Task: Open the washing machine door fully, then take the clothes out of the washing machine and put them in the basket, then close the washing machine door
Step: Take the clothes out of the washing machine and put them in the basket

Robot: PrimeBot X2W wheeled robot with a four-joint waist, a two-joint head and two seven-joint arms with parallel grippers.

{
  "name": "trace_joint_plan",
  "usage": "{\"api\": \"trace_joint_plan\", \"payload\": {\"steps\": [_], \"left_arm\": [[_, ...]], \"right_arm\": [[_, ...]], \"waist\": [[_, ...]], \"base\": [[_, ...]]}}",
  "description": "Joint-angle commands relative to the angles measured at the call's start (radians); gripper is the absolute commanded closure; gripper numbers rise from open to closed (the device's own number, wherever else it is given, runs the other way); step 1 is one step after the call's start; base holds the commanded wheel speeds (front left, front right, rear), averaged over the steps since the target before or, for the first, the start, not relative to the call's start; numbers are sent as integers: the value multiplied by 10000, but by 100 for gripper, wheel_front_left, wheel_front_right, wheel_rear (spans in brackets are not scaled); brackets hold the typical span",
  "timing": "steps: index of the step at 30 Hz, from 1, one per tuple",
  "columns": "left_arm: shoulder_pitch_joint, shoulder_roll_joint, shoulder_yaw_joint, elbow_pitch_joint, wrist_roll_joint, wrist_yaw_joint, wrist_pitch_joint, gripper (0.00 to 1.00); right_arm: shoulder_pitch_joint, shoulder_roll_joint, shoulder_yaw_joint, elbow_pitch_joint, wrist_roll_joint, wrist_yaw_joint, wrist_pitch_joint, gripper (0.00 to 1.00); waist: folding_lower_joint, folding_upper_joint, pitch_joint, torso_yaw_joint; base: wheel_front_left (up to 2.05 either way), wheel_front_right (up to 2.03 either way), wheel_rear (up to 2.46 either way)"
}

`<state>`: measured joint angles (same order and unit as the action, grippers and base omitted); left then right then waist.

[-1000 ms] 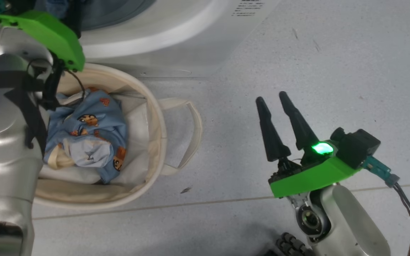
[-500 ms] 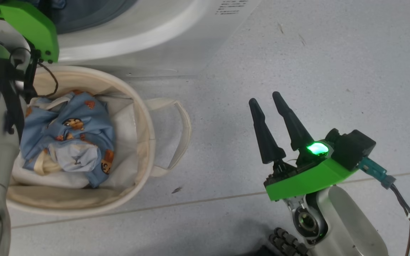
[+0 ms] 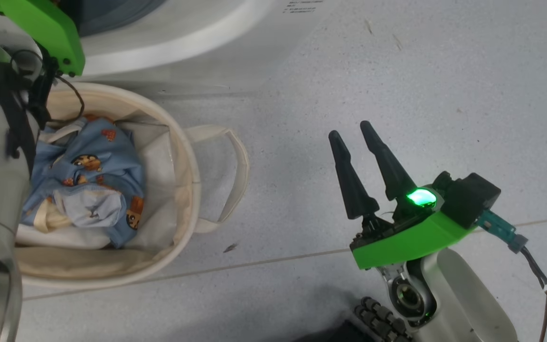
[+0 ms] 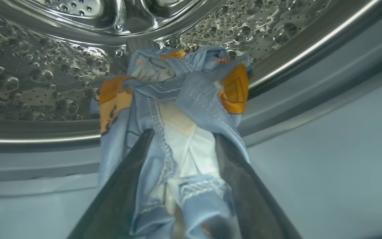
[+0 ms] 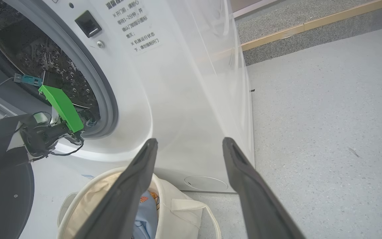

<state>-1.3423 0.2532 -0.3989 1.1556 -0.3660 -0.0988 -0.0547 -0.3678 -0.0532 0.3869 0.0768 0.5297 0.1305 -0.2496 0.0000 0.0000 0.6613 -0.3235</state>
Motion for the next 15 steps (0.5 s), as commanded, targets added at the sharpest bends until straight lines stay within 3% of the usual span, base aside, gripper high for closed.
{"api": "trace_joint_plan", "payload": {"steps": [1, 2, 15], "left_arm": [[-383, 184, 11, -120, 113, -42, -4, 95], [-458, 164, -33, -49, 122, -65, -18, 100], [-670, 28, -144, -3, 138, 79, -1870, 100]], "right_arm": [[60, 30, 197, -336, 46, 2, -122, 0], [43, 30, 191, -349, 55, 2, -122, 0], [-20, 30, 42, -230, 6, 2, -122, 0]], "waist": [[0, 0, 56, -11], [0, 0, 88, -15], [0, 0, -292, 259]], "base": [[0, 0, 0], [0, 0, 0], [0, 0, 0]]}}
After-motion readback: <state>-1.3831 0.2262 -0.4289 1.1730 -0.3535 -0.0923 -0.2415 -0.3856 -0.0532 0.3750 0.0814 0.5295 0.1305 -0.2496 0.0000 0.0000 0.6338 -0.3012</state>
